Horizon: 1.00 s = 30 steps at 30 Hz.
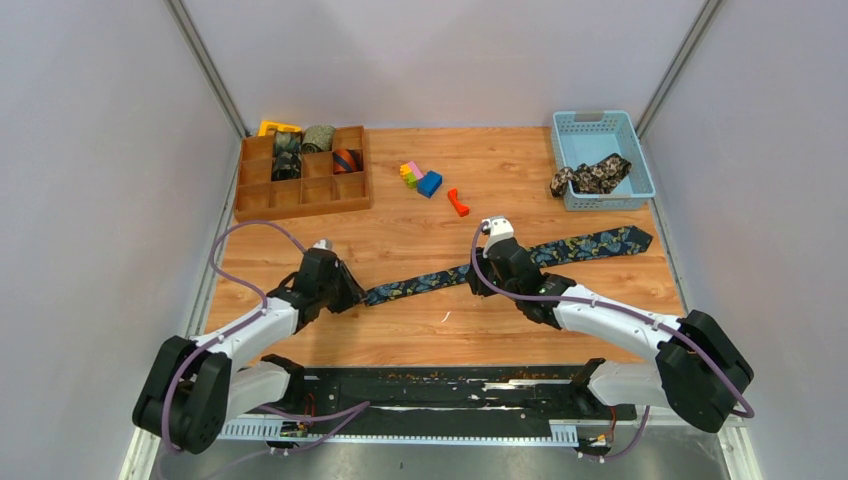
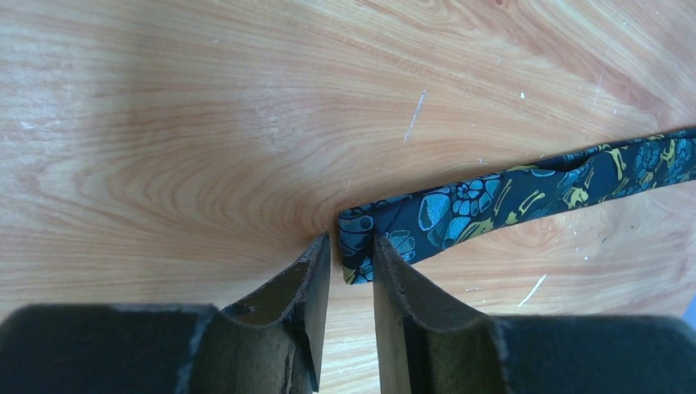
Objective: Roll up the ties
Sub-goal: Roll the tie at the center of the board.
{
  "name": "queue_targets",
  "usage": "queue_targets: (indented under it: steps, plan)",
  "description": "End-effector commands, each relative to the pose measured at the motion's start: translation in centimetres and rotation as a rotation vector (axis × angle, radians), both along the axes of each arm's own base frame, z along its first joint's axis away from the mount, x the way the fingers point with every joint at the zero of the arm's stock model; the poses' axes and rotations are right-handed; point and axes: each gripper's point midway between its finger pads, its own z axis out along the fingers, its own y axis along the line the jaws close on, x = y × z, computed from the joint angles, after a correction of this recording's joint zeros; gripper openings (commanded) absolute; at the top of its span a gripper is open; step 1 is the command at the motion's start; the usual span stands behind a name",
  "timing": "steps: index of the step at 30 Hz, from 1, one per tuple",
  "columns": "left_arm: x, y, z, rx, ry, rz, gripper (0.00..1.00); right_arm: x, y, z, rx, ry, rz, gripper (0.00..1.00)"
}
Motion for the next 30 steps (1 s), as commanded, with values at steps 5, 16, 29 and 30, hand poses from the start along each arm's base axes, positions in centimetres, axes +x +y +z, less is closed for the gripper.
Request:
queue_targets:
  steps: [5, 16, 29, 30]
  plan:
    - [0.5, -0.6, 0.1, 0.016, -0.011, -0.082, 0.34, 0.6, 0.2, 0.7, 0.023, -0.038, -0.013, 0.28]
    - [1.0, -0.8, 0.5, 0.058, -0.033, -0.163, 0.06, 0.6, 0.0, 0.7, 0.028, -0.037, -0.018, 0.27]
    - [1.1, 1.6, 4.0, 0.222, -0.106, -0.209, 0.0, -0.6, 7.0, 5.9, 0.216, -0.028, 0.138, 0.26]
    - [1.1, 1.8, 4.2, 0.226, -0.11, -0.207, 0.0, -0.7, 8.0, 6.2, 0.228, -0.026, 0.155, 0.26]
